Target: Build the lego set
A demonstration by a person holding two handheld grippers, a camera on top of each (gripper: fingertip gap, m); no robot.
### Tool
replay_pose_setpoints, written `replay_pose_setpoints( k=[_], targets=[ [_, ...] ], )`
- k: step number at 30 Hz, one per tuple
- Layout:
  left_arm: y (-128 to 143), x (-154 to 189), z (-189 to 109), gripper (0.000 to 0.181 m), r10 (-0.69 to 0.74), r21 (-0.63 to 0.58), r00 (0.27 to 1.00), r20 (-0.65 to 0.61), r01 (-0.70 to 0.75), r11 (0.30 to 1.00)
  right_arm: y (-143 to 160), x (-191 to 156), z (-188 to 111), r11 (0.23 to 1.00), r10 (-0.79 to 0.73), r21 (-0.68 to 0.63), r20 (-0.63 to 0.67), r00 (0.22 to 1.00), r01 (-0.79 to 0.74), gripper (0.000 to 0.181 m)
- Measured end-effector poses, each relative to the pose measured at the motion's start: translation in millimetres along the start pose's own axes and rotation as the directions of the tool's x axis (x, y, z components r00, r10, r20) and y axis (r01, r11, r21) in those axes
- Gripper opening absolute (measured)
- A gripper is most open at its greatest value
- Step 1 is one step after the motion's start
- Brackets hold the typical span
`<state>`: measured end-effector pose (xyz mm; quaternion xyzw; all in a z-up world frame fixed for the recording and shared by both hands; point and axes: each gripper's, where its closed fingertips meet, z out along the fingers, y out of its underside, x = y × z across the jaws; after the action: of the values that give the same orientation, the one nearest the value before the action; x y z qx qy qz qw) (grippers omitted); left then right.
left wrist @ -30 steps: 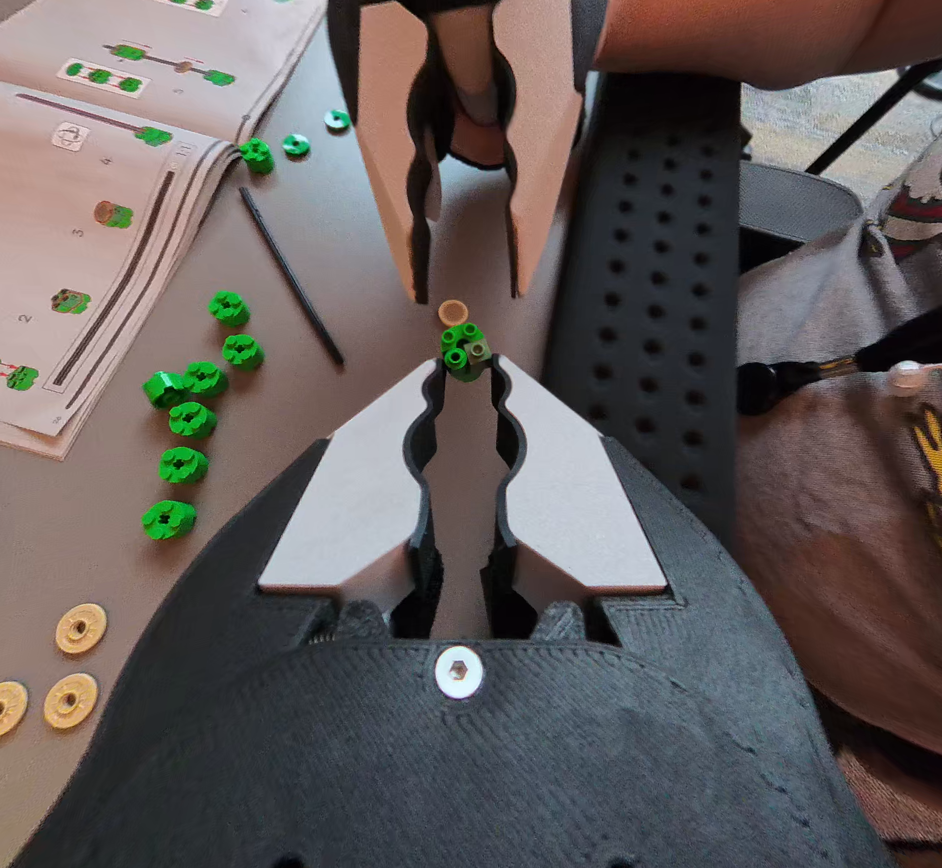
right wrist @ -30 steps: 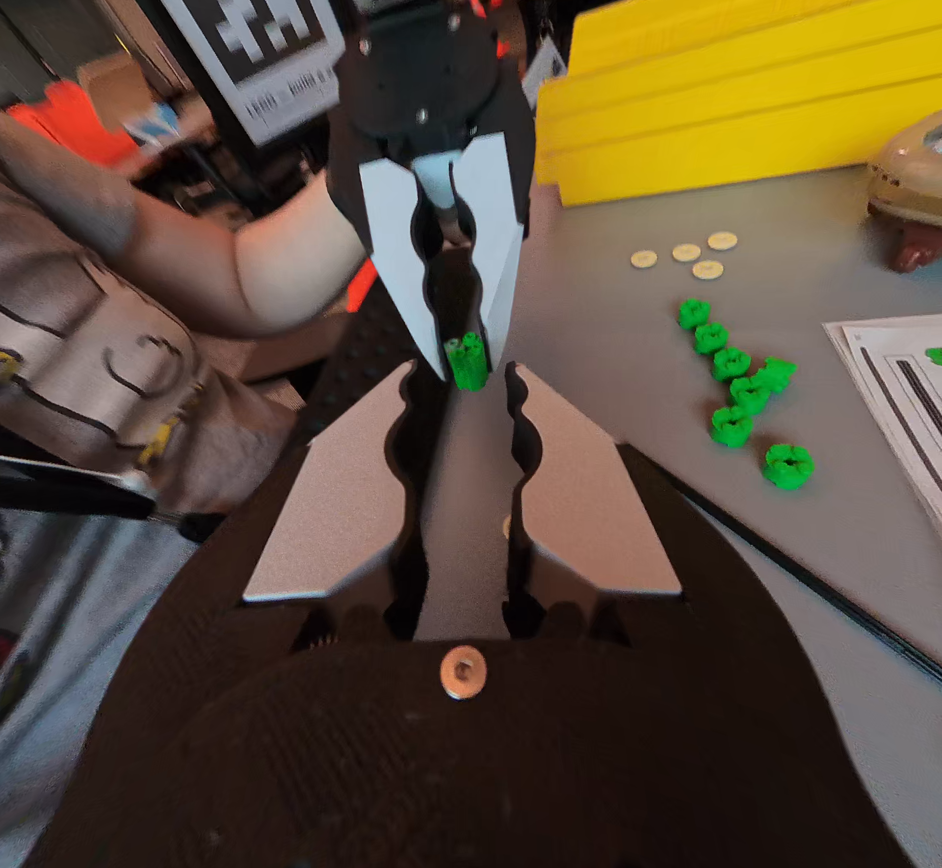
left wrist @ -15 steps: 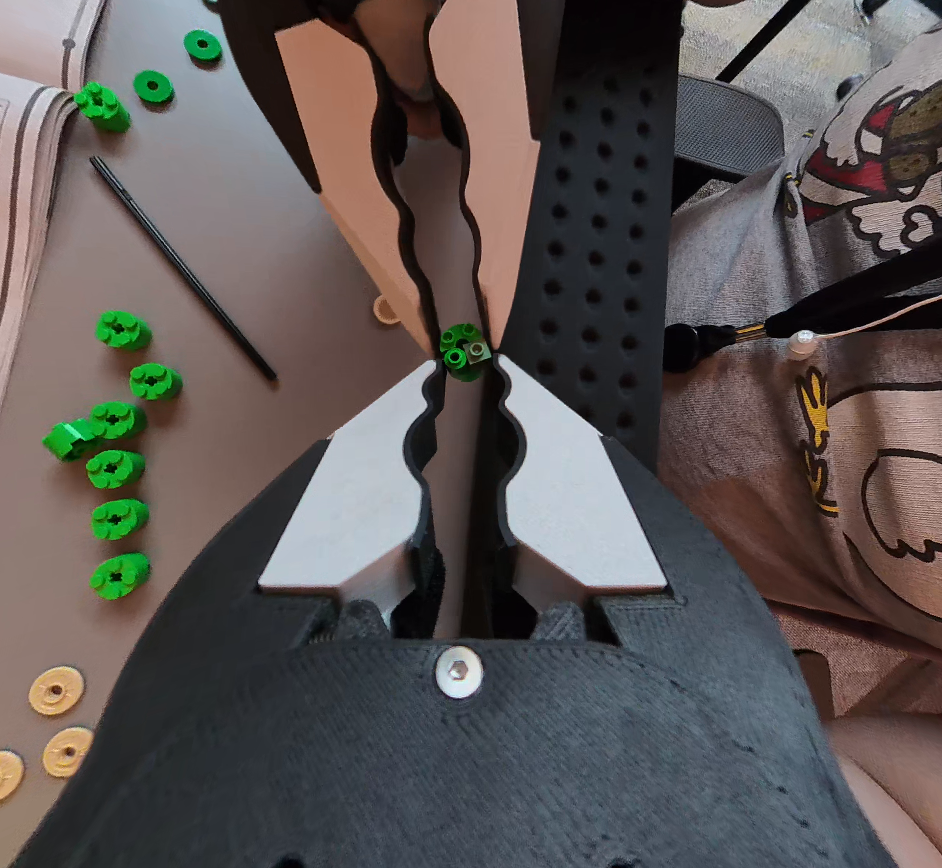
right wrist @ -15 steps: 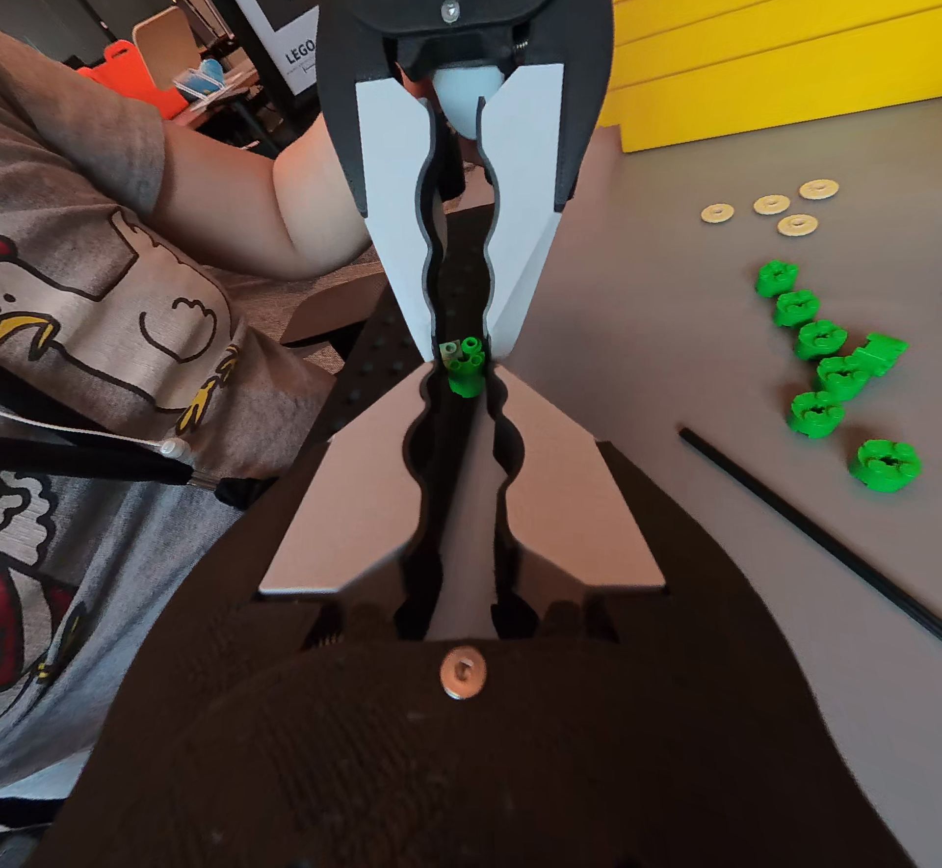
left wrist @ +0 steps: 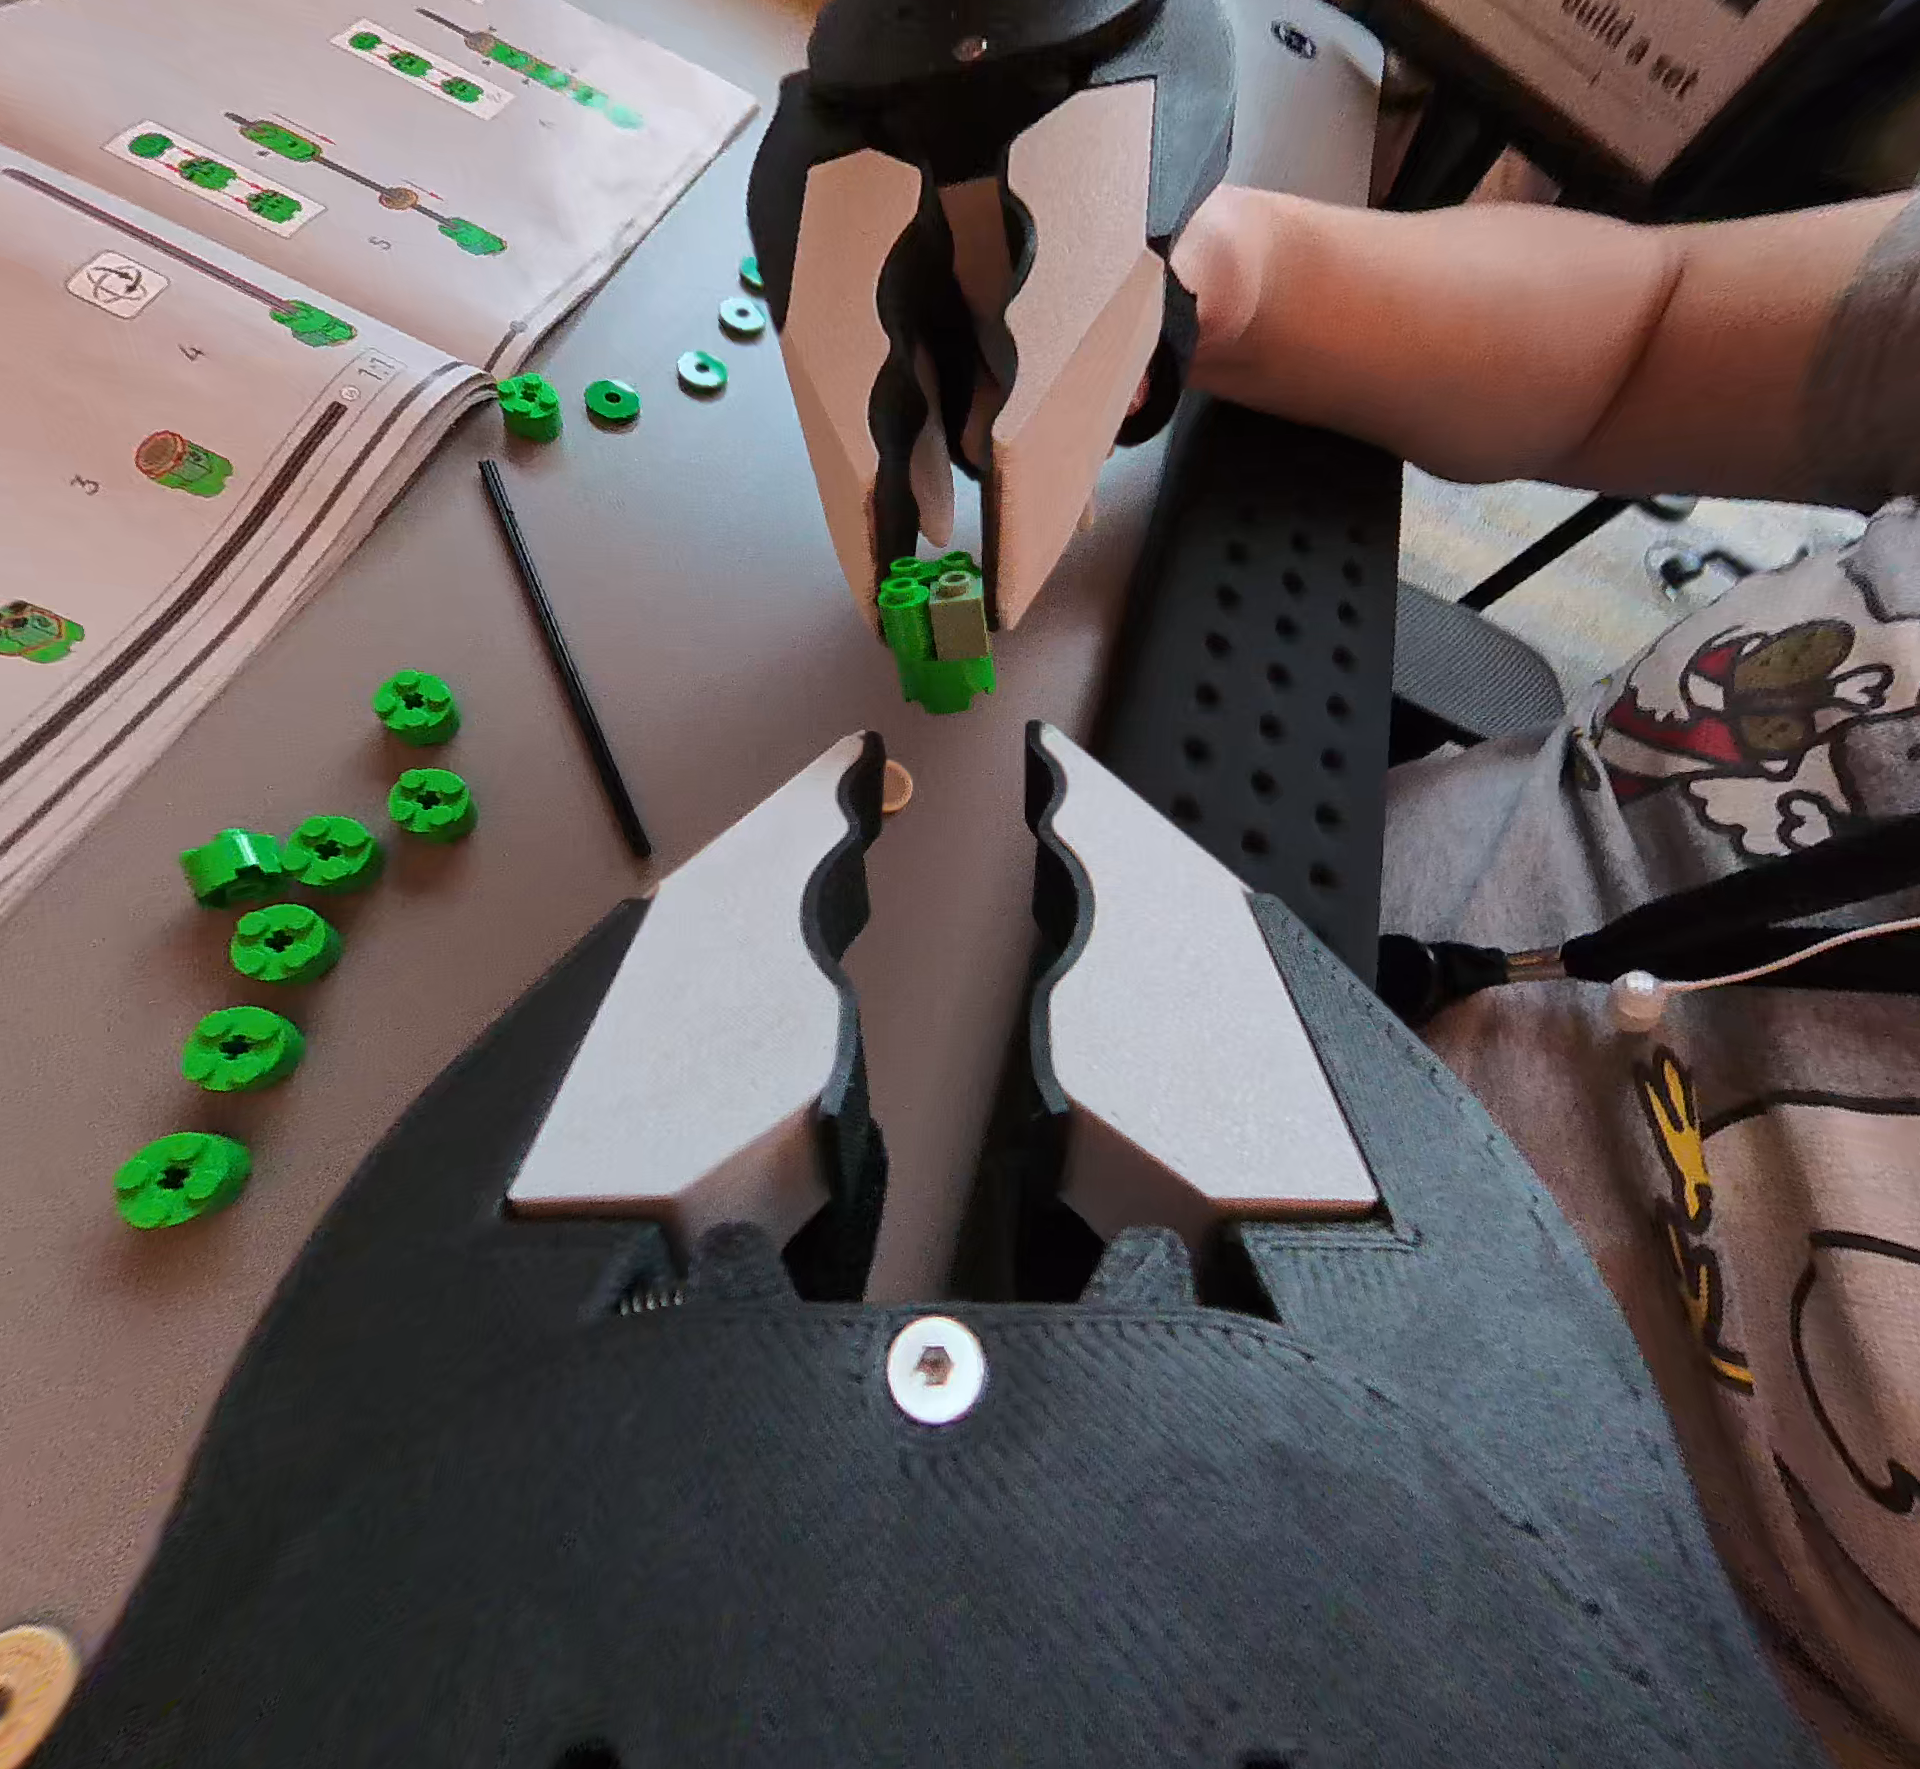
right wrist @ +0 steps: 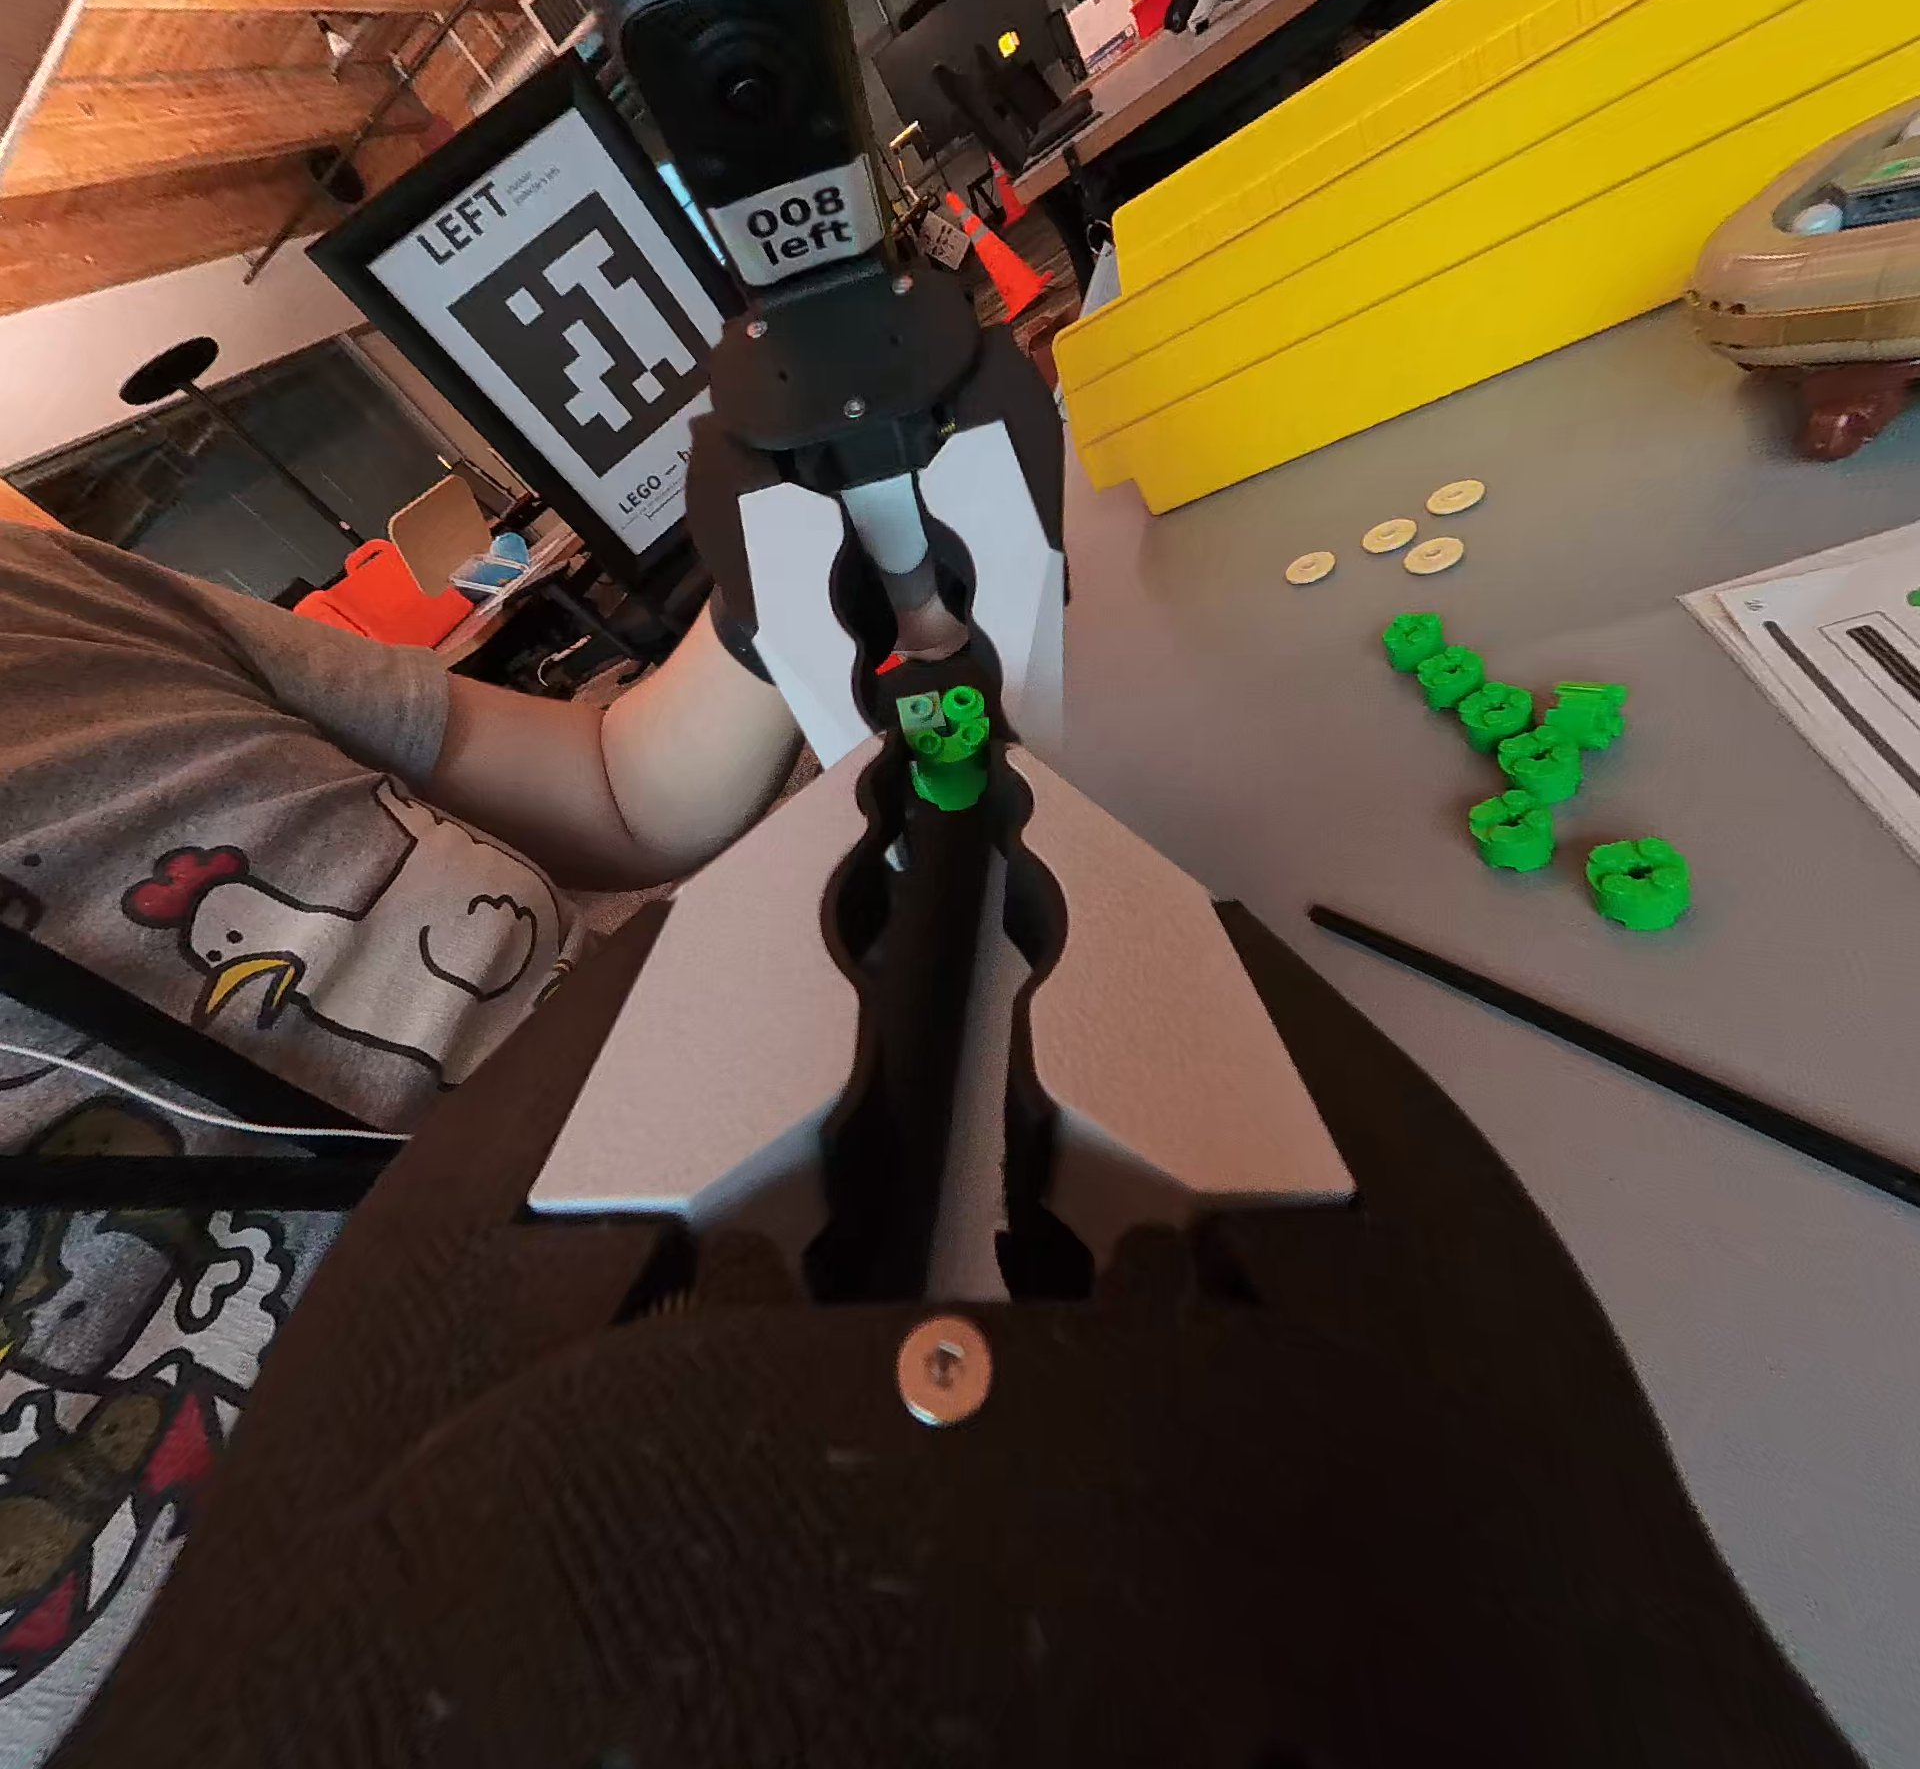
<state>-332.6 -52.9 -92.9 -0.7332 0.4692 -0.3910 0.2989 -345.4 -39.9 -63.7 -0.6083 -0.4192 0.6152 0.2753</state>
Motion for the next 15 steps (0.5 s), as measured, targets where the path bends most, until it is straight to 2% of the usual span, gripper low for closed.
replay_pose_setpoints(
  k=[4,7,9,15],
  targets=[
    [-9,0,-1,0.030,-0.081,0.080,0.996,-0.038,0.084,0.993,2,2,1,1.000,-0.006,-0.006,-0.011,1.000,0.006,0.014],
    [-21,0,-4,0.026,-0.114,0.165,0.990,-0.078,0.125,0.978,0,4,1,1.000,-0.013,0.007,-0.026,1.000,0.014,0.014],
    [-23,-3,-4,0.018,-0.110,0.189,0.992,-0.069,0.121,0.974,-2,5,-1,1.000,0.003,0.022,-0.029,1.000,-0.003,0.014],
    [-22,-11,2,0.016,-0.060,0.193,0.998,0.012,0.057,0.979,-3,11,-4,0.999,0.038,0.038,-0.045,0.998,-0.037,0.014]
  ],
)
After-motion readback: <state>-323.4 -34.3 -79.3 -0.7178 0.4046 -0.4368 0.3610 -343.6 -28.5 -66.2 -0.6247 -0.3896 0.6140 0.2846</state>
